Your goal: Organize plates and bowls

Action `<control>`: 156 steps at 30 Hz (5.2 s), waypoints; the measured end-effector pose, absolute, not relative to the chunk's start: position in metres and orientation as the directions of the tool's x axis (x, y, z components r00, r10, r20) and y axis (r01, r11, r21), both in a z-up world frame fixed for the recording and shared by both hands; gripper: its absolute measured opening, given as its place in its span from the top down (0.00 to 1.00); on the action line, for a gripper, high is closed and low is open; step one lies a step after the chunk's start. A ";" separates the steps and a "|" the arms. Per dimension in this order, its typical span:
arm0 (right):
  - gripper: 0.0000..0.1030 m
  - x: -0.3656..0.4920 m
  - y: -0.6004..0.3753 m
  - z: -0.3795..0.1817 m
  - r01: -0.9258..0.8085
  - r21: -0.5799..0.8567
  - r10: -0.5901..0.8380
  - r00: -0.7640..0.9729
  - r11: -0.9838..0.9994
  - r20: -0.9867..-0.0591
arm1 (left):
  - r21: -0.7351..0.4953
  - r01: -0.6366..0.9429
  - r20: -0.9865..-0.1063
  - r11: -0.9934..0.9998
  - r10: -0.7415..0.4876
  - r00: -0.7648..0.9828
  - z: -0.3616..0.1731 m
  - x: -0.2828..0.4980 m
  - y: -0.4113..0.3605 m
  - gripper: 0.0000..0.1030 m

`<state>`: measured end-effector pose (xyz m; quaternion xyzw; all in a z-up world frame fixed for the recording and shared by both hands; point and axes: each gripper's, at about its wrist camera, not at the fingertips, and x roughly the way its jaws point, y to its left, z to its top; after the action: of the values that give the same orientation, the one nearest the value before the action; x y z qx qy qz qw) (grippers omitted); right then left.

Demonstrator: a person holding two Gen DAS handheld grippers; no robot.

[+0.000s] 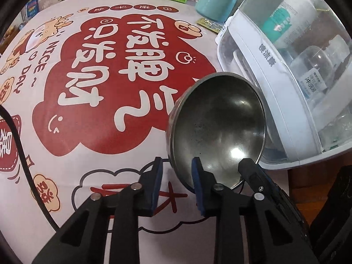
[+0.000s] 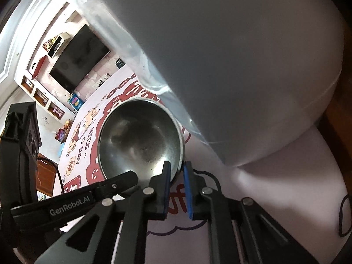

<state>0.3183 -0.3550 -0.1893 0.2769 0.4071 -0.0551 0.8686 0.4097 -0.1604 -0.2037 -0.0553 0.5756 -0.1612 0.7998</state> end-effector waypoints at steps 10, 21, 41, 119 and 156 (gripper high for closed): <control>0.94 0.314 -0.354 -0.182 0.316 0.440 0.135 0.664 0.841 -0.736 | -0.259 0.212 -0.912 0.942 -0.311 0.267 -0.201 0.393 -0.156 0.82; 0.95 0.302 -0.340 -0.170 0.289 0.436 0.167 0.639 0.852 -0.751 | -0.288 0.174 -0.926 0.942 -0.320 0.200 -0.197 0.357 -0.148 0.82; 0.95 0.222 -0.301 -0.117 0.099 0.399 0.235 0.671 0.912 -0.704 | -0.387 0.142 -0.880 0.911 -0.410 0.241 -0.148 0.255 -0.100 0.84; 0.89 0.108 0.040 -0.102 -0.501 0.182 0.441 0.465 0.846 -0.767 | -0.317 -0.120 -0.918 0.941 -0.273 0.287 -0.130 0.071 0.218 0.84; 0.81 0.076 0.133 -0.139 -0.267 0.145 0.258 0.460 0.953 -0.850 | -0.300 0.135 -0.938 0.944 -0.318 0.137 -0.155 0.077 0.305 0.76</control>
<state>0.0764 0.1334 -0.1393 -0.0042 0.4965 0.1536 0.8543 0.0772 0.3053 -0.1553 -0.0714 0.6393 -0.1509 0.7507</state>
